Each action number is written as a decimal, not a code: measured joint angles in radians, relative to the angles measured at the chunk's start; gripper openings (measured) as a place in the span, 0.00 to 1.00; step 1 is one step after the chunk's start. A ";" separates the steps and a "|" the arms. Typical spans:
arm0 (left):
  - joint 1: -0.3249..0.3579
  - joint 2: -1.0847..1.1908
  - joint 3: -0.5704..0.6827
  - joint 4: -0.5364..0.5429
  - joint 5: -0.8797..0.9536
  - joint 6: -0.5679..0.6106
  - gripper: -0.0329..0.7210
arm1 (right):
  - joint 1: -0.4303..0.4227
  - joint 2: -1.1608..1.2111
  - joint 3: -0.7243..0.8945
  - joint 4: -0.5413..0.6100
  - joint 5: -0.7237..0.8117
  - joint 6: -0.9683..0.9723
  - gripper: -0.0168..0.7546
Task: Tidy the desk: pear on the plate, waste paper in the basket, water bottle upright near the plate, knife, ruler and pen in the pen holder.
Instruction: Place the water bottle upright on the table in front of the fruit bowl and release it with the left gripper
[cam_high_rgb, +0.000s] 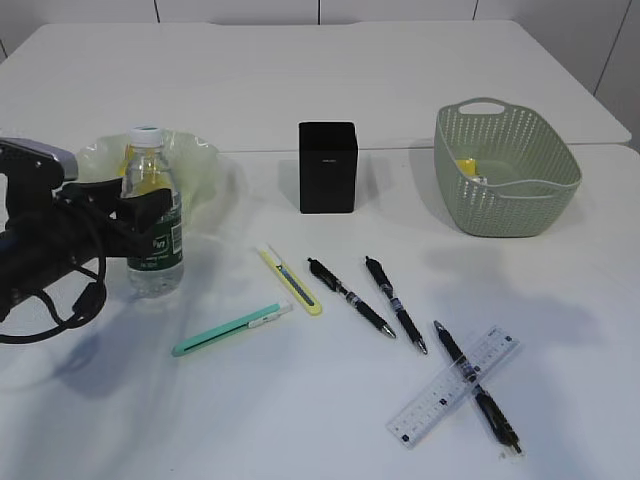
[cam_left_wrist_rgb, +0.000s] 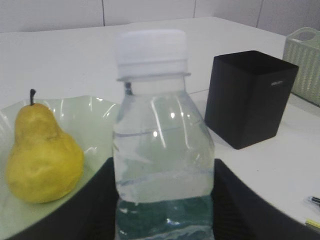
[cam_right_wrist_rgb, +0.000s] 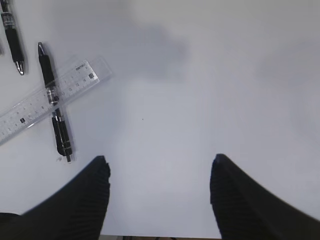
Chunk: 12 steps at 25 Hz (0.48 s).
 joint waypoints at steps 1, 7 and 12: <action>0.000 0.011 -0.004 0.011 -0.008 0.000 0.50 | 0.000 0.000 0.000 0.000 0.000 0.000 0.63; 0.000 0.054 -0.016 0.023 -0.069 0.003 0.50 | 0.000 0.000 0.000 -0.001 -0.002 0.000 0.63; 0.000 0.057 -0.018 0.023 -0.071 0.003 0.51 | 0.000 0.000 0.000 -0.002 -0.002 0.000 0.63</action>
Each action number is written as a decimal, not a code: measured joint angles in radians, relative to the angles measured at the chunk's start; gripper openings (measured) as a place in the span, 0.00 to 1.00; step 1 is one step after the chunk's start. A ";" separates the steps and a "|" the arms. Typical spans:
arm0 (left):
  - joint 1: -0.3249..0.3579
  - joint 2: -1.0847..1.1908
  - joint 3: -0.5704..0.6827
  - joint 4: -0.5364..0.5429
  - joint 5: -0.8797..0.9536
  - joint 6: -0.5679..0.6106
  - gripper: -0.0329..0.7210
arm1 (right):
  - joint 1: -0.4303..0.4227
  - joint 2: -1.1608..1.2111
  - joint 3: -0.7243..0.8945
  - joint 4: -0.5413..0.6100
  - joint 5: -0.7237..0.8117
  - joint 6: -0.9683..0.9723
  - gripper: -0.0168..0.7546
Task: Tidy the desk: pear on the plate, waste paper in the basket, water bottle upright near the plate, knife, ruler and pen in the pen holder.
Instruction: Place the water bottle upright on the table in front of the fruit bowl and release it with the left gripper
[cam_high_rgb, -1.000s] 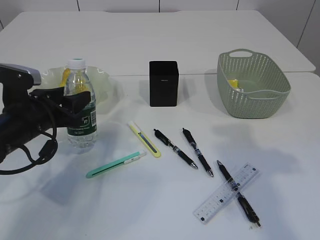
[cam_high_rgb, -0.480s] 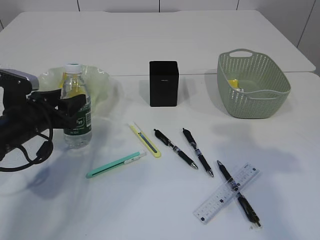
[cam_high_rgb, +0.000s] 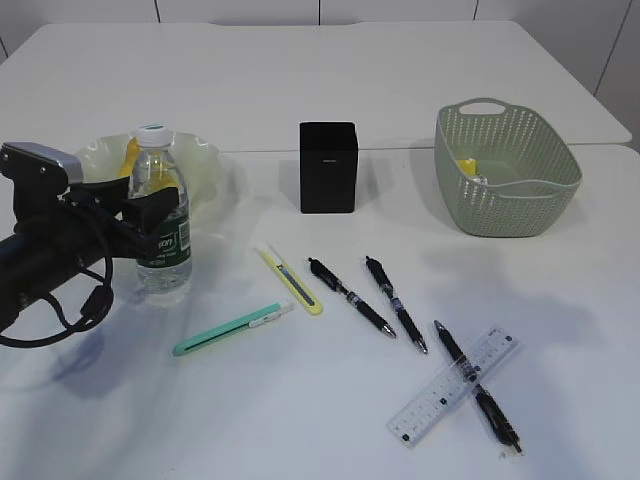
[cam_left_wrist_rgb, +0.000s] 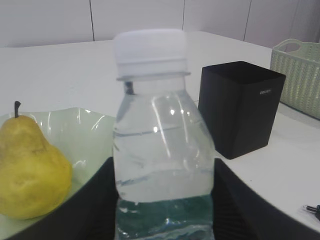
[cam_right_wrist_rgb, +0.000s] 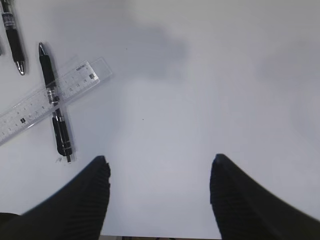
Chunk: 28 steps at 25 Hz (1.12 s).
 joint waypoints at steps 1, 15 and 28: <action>0.000 0.000 0.000 0.000 0.000 0.000 0.51 | 0.000 0.000 0.000 0.000 0.000 0.000 0.63; 0.000 -0.030 0.000 0.000 0.045 0.000 0.59 | 0.000 0.000 0.000 -0.023 0.004 0.000 0.63; 0.000 -0.030 0.000 -0.002 0.047 0.002 0.68 | 0.000 0.000 0.000 -0.025 0.008 0.000 0.63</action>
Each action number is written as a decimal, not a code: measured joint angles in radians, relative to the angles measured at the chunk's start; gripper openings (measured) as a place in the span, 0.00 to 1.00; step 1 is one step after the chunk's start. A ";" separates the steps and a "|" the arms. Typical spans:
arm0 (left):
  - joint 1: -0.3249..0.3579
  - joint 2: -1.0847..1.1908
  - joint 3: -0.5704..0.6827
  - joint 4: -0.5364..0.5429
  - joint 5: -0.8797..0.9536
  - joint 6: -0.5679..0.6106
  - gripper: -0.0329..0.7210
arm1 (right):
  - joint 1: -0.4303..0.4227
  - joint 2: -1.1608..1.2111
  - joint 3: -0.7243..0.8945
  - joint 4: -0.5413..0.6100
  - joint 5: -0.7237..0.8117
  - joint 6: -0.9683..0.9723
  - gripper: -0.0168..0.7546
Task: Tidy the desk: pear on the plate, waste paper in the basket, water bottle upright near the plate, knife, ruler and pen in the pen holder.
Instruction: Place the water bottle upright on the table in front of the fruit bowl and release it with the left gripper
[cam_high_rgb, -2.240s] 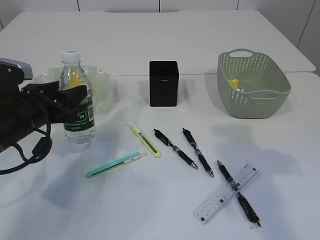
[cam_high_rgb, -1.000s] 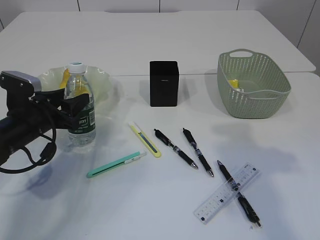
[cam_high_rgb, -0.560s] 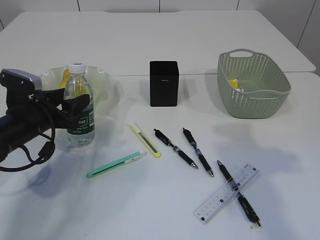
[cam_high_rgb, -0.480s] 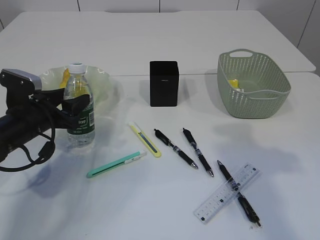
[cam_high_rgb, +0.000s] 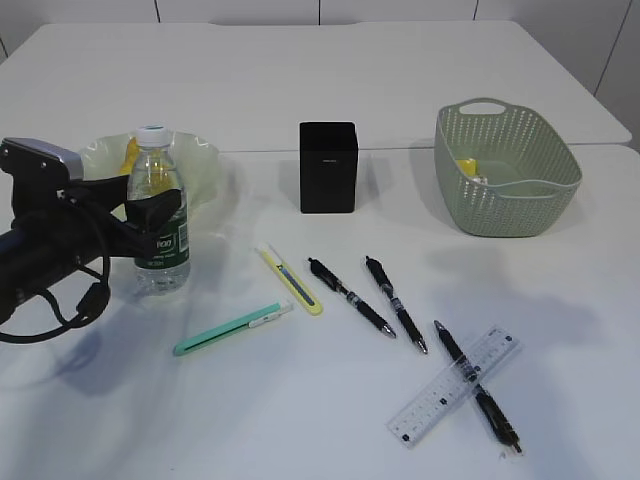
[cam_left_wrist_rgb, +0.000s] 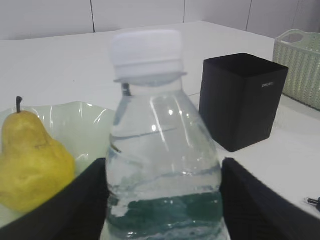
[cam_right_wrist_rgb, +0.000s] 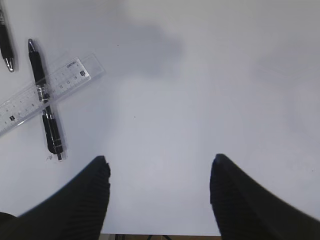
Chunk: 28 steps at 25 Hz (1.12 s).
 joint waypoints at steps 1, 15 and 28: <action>0.000 0.000 0.000 -0.004 0.000 0.003 0.68 | 0.000 0.000 0.000 0.000 0.000 0.000 0.63; 0.000 -0.002 0.000 -0.021 0.004 0.003 0.70 | 0.000 0.000 0.000 -0.008 0.000 0.000 0.63; 0.000 -0.029 0.086 -0.021 -0.028 0.013 0.70 | 0.000 0.000 0.000 -0.014 0.000 0.000 0.63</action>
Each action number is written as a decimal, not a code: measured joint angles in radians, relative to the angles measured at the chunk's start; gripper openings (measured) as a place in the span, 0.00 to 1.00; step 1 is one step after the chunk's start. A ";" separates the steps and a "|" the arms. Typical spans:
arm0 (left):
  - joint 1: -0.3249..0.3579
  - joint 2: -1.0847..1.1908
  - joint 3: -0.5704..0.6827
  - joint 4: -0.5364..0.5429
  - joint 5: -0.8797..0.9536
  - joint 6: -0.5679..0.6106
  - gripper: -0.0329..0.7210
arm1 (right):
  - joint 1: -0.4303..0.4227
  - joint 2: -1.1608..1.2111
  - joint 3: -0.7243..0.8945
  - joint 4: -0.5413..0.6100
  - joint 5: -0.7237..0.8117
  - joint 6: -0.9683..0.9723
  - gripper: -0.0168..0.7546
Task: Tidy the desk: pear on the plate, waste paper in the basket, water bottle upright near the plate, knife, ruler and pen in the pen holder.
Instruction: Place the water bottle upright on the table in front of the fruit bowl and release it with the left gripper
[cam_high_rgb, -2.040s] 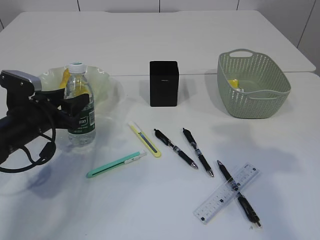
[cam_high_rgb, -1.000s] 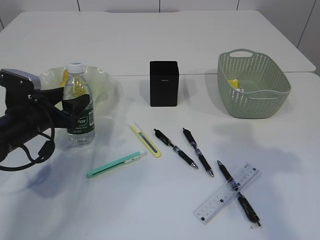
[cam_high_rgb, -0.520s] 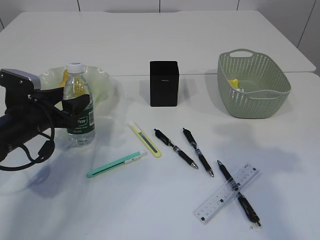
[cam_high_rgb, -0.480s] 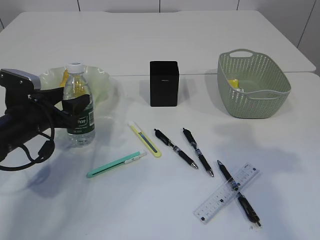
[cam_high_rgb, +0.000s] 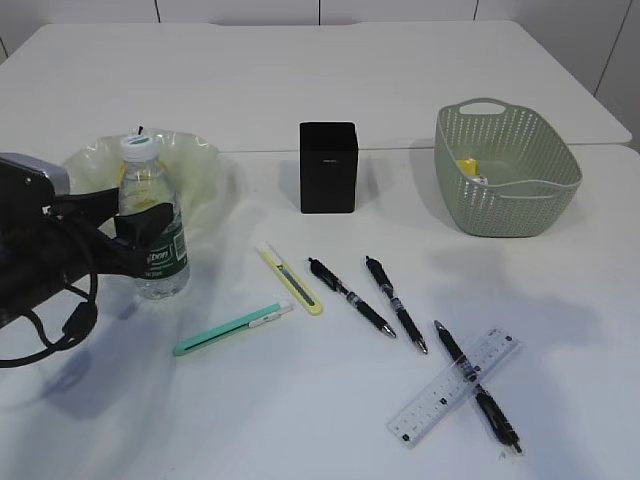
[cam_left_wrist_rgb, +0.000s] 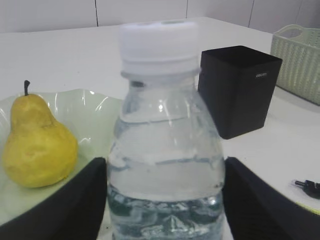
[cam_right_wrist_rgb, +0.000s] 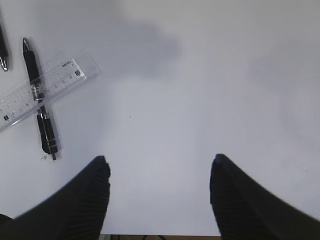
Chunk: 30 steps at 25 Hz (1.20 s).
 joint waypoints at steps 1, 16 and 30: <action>0.000 -0.001 0.009 0.000 -0.004 0.007 0.70 | 0.000 0.000 0.000 0.000 0.000 0.000 0.63; 0.000 -0.089 0.028 0.022 0.055 0.025 0.82 | 0.000 0.000 0.000 -0.004 0.004 0.000 0.63; 0.000 -0.284 0.031 0.031 0.055 0.028 0.82 | 0.000 0.000 0.000 -0.004 0.007 0.000 0.63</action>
